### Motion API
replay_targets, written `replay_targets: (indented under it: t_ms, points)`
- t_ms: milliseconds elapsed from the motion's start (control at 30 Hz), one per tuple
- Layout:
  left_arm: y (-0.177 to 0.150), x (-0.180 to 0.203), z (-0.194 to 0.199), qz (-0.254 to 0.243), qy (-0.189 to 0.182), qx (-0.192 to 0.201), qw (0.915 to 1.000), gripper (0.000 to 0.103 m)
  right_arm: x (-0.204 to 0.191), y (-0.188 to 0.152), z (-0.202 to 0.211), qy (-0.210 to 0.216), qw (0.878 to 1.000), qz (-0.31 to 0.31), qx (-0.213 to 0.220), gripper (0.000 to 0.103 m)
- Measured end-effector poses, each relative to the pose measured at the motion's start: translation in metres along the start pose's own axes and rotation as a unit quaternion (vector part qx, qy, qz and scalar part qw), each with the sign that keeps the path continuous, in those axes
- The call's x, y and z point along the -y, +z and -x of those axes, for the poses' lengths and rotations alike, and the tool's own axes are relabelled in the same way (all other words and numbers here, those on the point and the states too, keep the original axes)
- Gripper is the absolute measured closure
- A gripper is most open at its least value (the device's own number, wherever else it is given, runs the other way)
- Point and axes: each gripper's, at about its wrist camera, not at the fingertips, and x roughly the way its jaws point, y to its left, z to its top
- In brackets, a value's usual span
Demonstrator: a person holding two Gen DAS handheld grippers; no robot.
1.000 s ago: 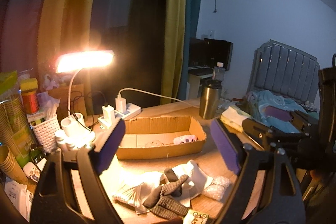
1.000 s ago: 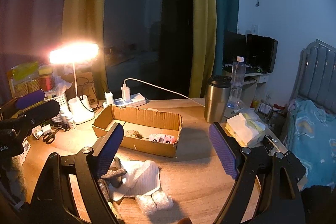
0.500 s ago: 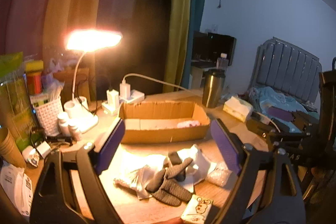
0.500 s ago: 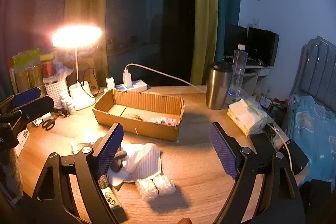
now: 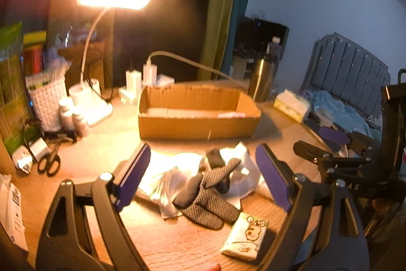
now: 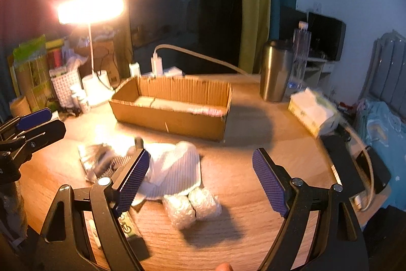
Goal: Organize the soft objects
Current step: 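Withdraw both grippers from the box back toward the remaining items, then close the left gripper on the grey dotted glove while the right gripper grasps the bubble-wrap bundle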
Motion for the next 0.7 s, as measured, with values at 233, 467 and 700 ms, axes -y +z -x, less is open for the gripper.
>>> replay_targets:
  t_ms: [233,467,700]
  points:
    - [-0.019,-0.008,-0.030,0.006,0.011,-0.044,0.9990,0.017,0.004,-0.013,-0.024,0.007,1.000,-0.007,-0.028,0.017]
    - [-0.034,-0.005,-0.056,0.000,0.010,-0.080,0.9968,0.017,0.003,-0.026,-0.044,0.017,0.998,-0.005,-0.059,0.017]
    - [-0.043,0.003,-0.076,-0.028,0.015,-0.105,0.9939,0.018,0.008,-0.037,-0.063,0.025,0.996,-0.009,-0.088,0.017]
